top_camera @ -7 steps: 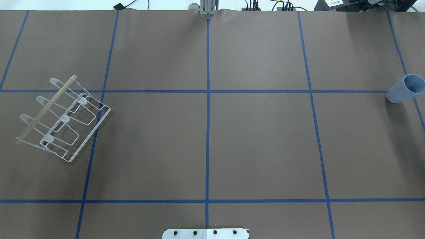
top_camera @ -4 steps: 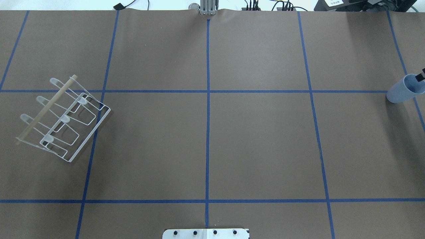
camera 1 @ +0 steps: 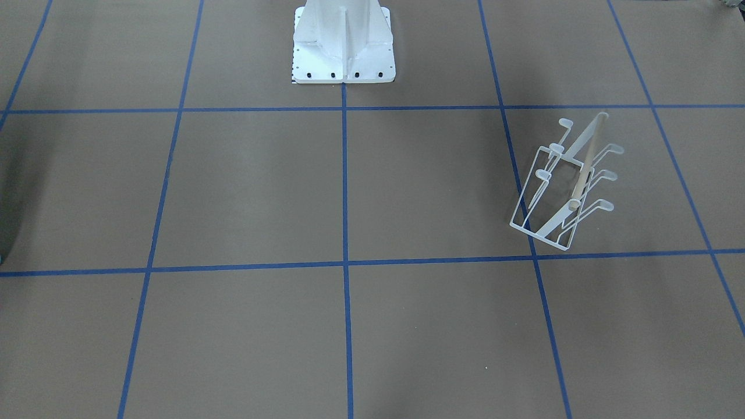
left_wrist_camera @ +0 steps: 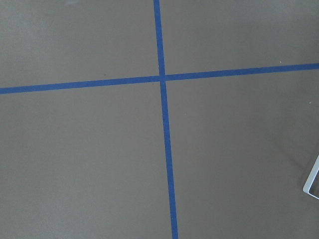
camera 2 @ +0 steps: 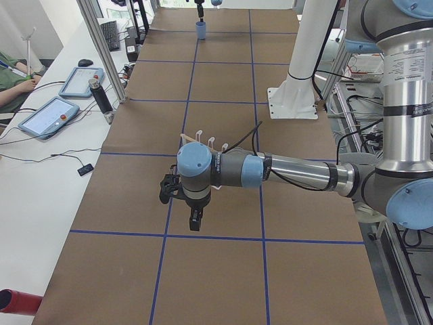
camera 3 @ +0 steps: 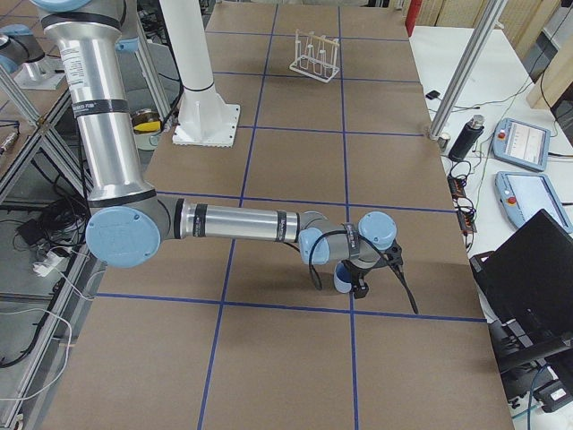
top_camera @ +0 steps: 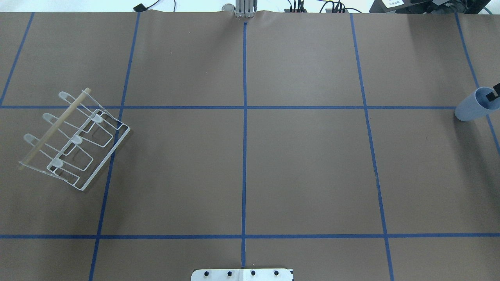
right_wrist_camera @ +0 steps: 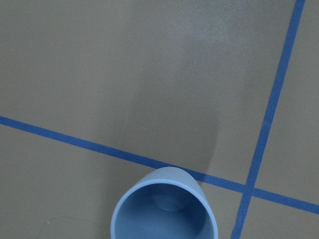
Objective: Hang cup on cup holder
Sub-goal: 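Lower the right gripper onto the rim of the light blue cup and close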
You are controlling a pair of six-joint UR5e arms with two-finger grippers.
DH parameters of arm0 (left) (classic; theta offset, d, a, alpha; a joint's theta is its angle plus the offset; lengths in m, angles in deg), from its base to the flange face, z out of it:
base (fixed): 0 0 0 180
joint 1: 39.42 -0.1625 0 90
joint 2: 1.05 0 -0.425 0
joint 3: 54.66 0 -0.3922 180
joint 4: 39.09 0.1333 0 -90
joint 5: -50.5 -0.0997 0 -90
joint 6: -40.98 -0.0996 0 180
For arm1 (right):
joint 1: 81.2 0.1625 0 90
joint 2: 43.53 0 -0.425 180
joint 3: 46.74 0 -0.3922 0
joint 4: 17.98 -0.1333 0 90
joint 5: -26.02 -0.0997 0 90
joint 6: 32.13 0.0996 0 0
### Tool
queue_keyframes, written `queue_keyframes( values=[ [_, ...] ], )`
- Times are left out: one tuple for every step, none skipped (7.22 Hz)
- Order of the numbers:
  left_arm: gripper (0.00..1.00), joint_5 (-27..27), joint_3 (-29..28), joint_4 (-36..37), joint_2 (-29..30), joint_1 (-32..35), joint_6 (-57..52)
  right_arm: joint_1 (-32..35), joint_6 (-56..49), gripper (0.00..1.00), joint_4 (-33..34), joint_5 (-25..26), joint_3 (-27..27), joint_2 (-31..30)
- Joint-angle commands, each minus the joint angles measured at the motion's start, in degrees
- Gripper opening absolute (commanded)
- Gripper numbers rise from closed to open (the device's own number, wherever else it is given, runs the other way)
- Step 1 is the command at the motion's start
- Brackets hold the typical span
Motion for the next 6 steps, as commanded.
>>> queue_keyframes(
  values=[
    [0.98,0.00,0.00,0.00,0.00,0.00,-0.10,-0.14,0.43,1.00,-0.07,0.27,1.56,0.23],
    [0.98,0.00,0.00,0.00,0.00,0.00,-0.10,-0.23,0.43,1.00,0.02,0.54,1.66,0.23],
    [0.98,0.00,0.00,0.00,0.00,0.00,-0.10,-0.23,0.52,1.00,0.19,0.54,2.01,0.23],
    [0.98,0.00,0.00,0.00,0.00,0.00,-0.10,-0.31,0.52,1.00,-0.07,0.54,2.97,0.23],
    [0.98,0.00,0.00,0.00,0.00,0.00,-0.10,-0.32,0.52,1.00,-0.16,0.54,3.24,0.23],
    [0.98,0.00,0.00,0.00,0.00,0.00,-0.10,-0.66,0.52,1.00,-0.16,0.54,3.76,0.23]
  ],
)
